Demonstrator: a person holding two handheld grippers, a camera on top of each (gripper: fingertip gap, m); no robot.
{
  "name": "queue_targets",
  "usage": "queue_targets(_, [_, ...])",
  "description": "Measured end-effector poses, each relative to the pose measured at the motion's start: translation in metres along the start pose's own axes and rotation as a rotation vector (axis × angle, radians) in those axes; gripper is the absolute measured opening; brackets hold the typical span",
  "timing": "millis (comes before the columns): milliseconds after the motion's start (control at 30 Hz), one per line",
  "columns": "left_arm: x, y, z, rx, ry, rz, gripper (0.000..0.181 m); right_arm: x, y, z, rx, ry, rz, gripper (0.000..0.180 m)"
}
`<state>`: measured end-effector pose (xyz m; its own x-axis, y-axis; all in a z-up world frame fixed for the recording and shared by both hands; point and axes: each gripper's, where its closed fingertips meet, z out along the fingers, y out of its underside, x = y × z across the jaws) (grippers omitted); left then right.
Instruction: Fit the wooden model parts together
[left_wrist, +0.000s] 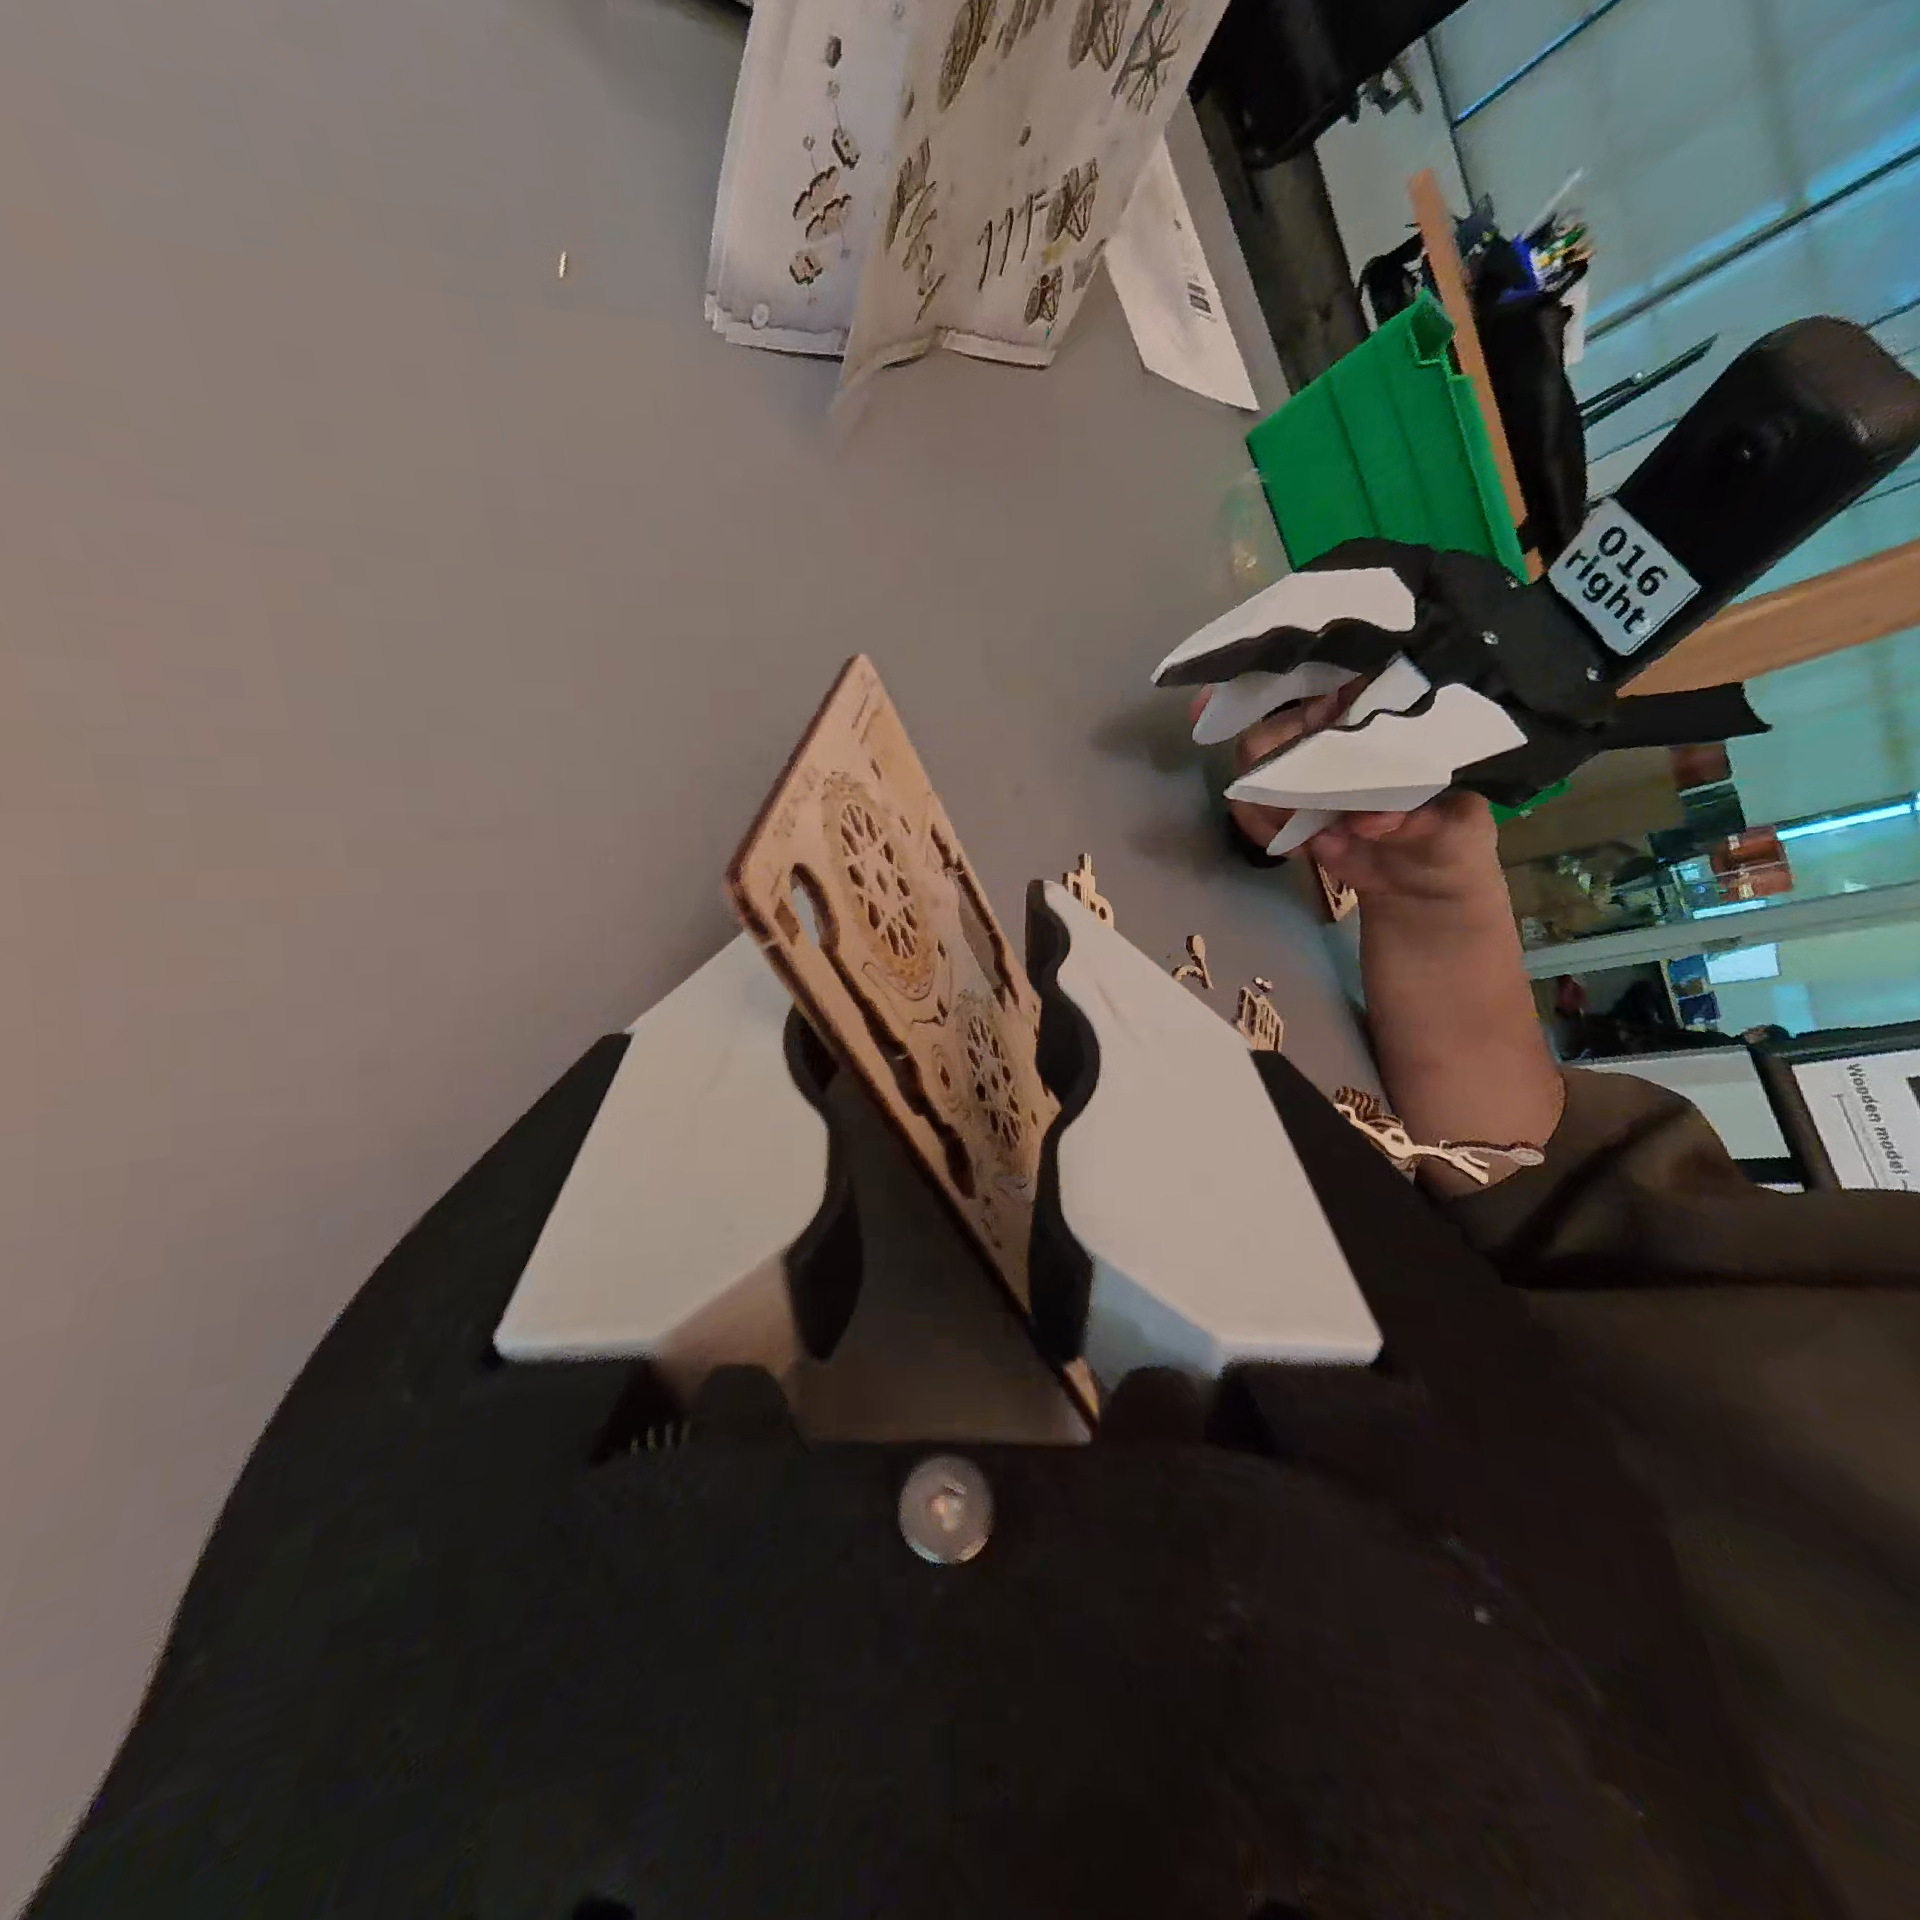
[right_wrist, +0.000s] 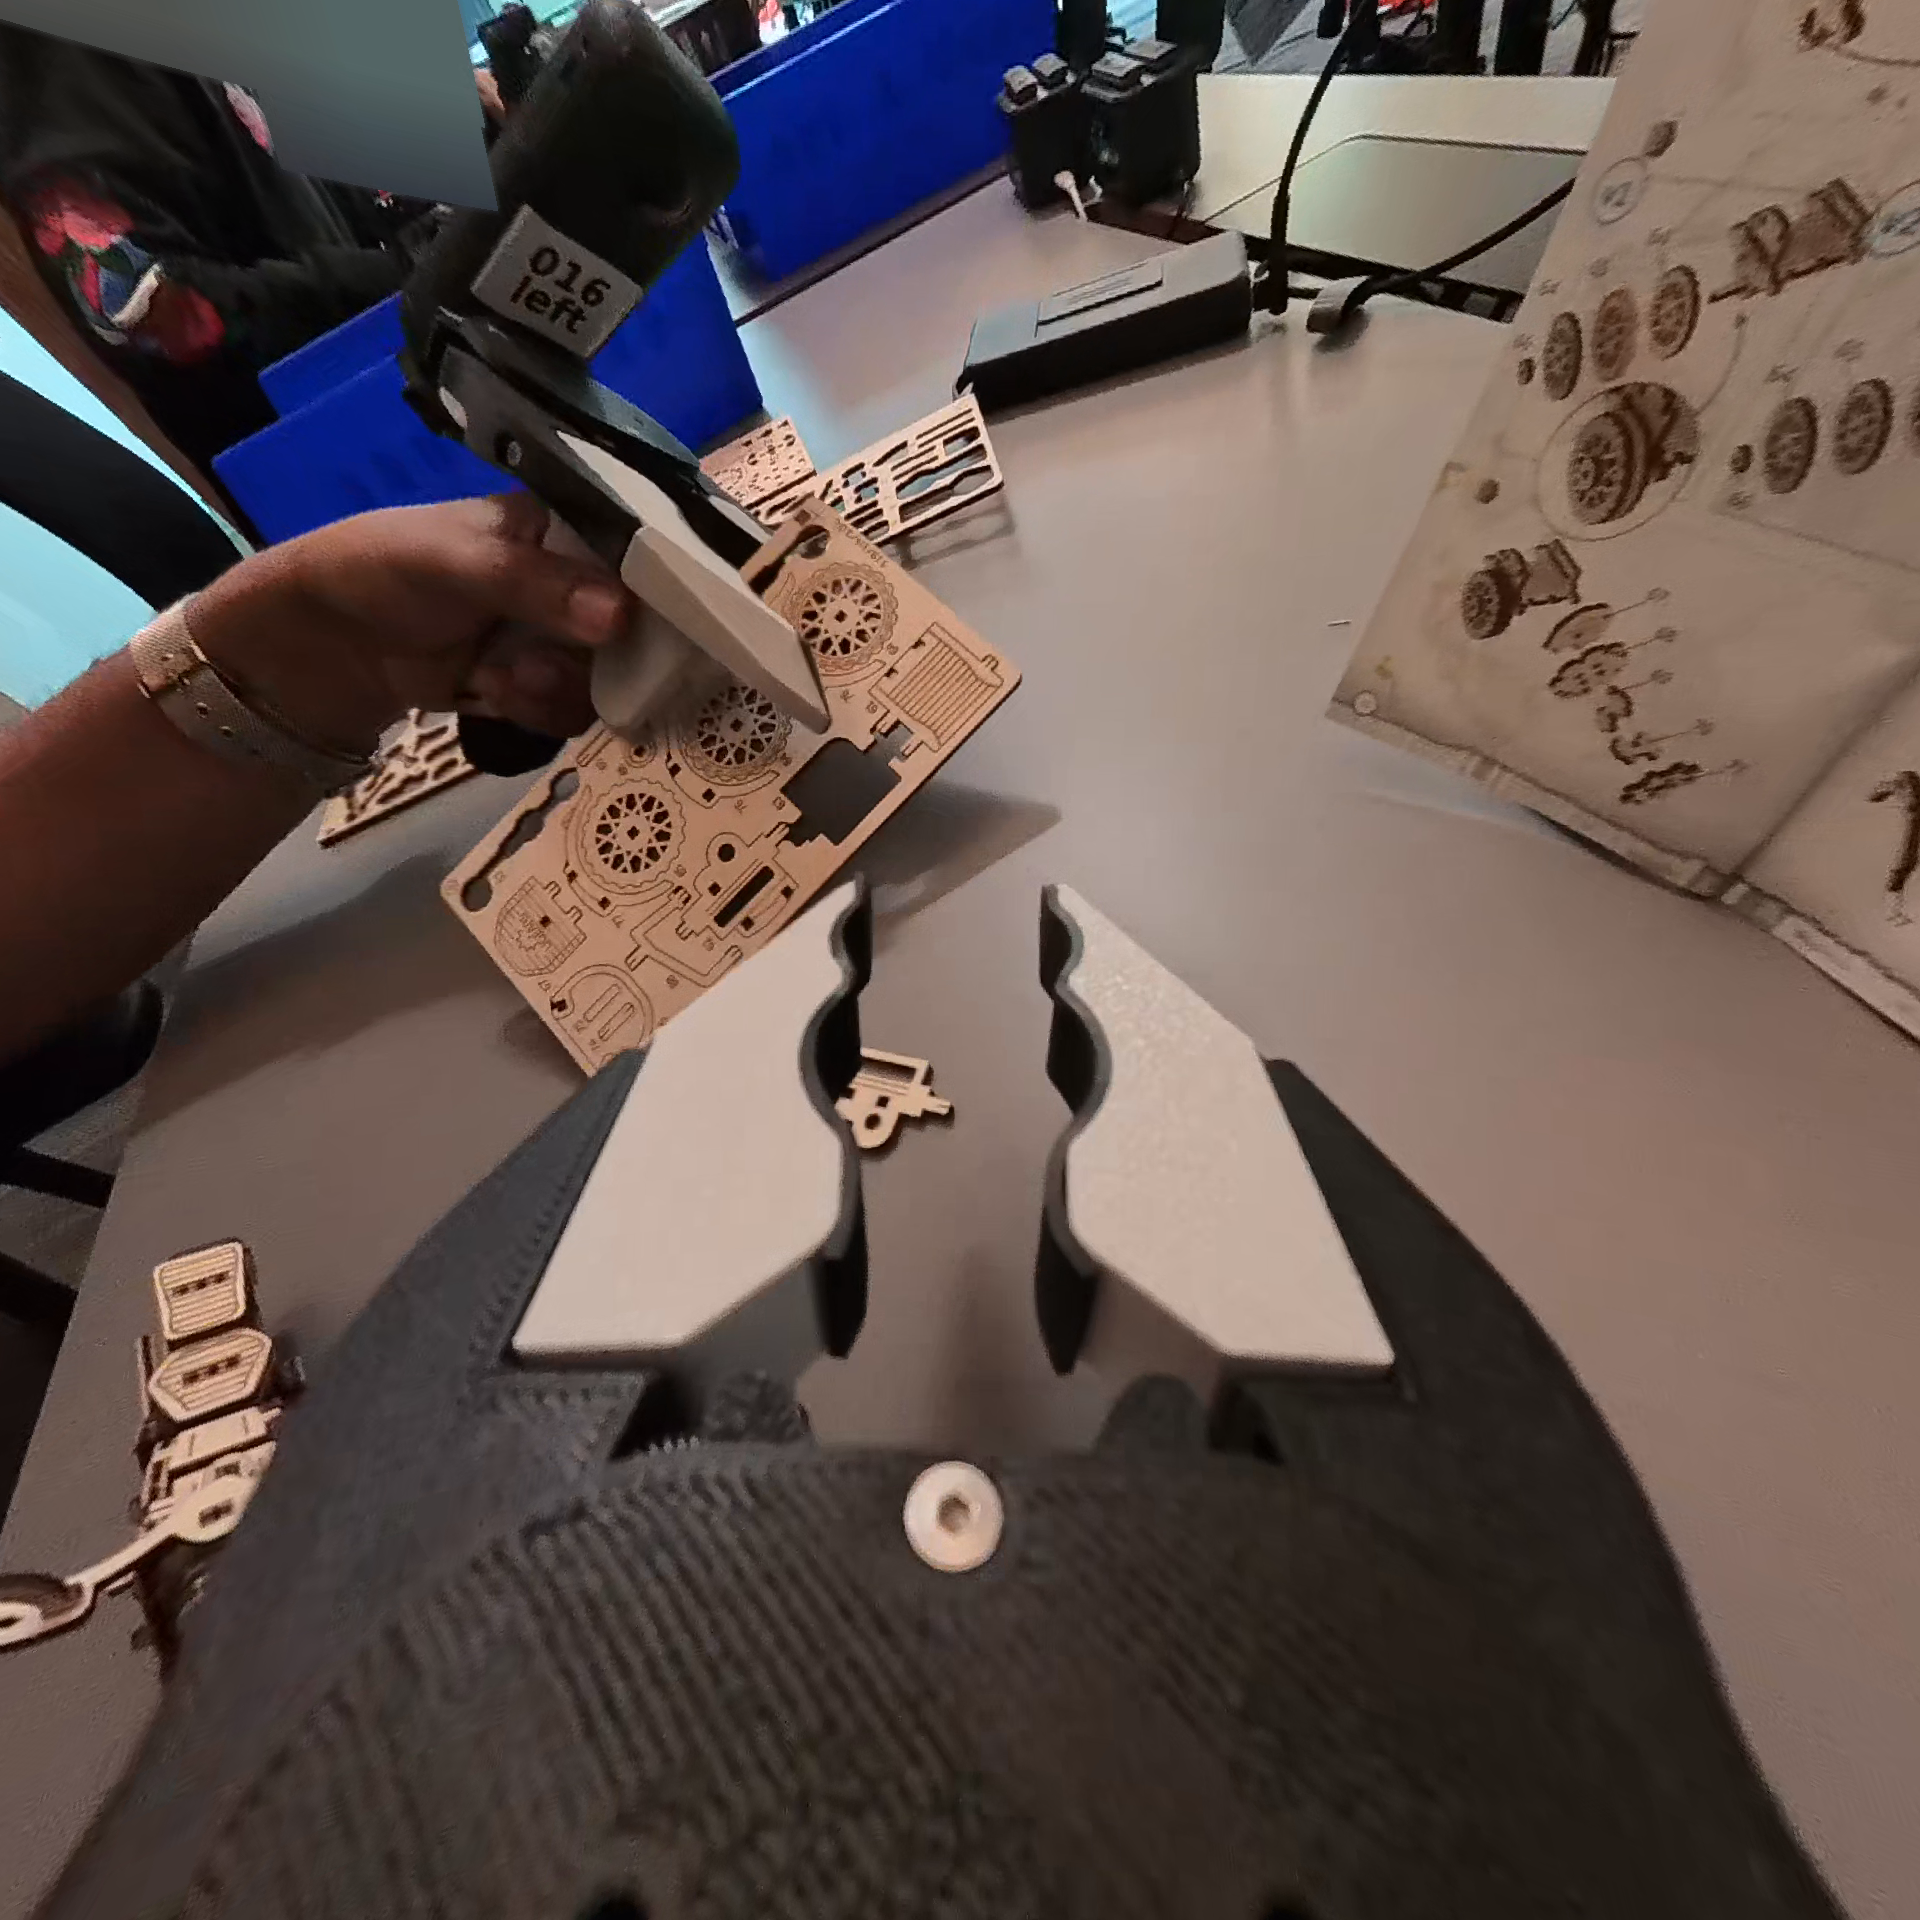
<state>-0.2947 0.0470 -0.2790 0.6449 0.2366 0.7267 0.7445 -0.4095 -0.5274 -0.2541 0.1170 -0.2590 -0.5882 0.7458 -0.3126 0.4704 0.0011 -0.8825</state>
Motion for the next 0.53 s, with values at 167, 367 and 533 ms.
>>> queue_targets(167, [0.005, -0.009, 0.001, 0.081, 0.082, 0.021, 0.034, 0.001, 0.002, 0.002, -0.012, 0.012, -0.009, 0.030])
queue_targets(367, [0.010, -0.017, 0.003, 0.184, 0.193, 0.015, 0.033, 0.002, 0.006, 0.005, -0.042, 0.000, 0.009, 0.030])
queue_targets(533, [0.011, -0.022, -0.001, 0.230, 0.203, 0.029, 0.033, 0.003, 0.007, 0.006, -0.051, -0.003, 0.021, 0.028])
